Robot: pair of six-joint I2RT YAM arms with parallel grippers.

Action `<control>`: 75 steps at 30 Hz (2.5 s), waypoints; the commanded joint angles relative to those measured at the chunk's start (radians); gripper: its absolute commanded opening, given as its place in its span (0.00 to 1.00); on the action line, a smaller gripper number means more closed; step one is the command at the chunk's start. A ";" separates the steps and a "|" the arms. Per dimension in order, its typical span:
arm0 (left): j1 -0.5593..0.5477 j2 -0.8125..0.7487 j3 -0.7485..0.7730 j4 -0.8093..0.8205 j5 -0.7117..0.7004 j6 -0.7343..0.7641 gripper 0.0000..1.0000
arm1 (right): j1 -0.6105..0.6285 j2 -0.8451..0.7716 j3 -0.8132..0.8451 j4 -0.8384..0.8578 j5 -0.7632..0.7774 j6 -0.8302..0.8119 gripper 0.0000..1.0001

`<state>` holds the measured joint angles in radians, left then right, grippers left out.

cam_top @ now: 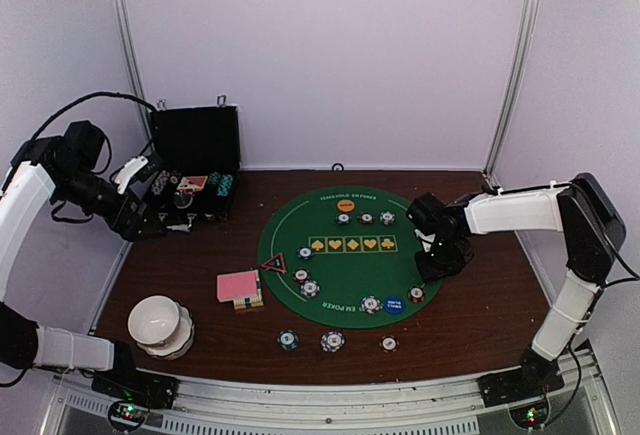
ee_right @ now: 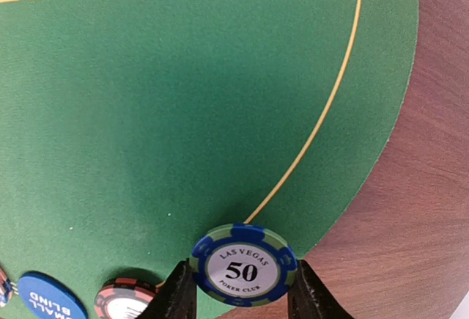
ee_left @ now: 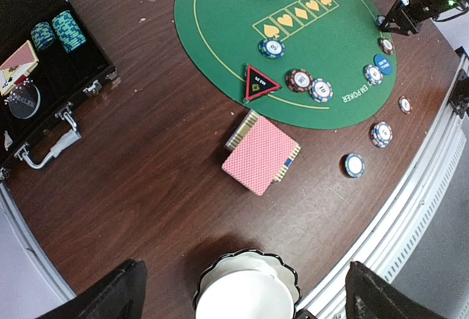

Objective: Distribute texas hold em gaming equipment

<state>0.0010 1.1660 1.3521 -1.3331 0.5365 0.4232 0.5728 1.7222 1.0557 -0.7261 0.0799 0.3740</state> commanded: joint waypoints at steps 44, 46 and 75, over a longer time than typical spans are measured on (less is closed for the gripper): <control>-0.532 0.362 -0.265 0.412 -0.388 0.171 0.98 | 0.044 -0.093 0.326 -0.006 -0.269 0.205 0.99; -0.533 0.369 -0.275 0.428 -0.387 0.180 0.98 | 0.069 -0.081 0.368 -0.047 -0.225 0.185 1.00; -0.562 0.456 -0.282 0.475 -0.423 0.290 0.98 | 0.220 -0.049 0.450 -0.079 -0.176 0.157 0.99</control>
<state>-0.5537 1.6009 1.0645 -0.8814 0.1261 0.6945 0.7815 1.6836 1.4940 -0.8177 -0.1036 0.5449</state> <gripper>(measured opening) 0.976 0.995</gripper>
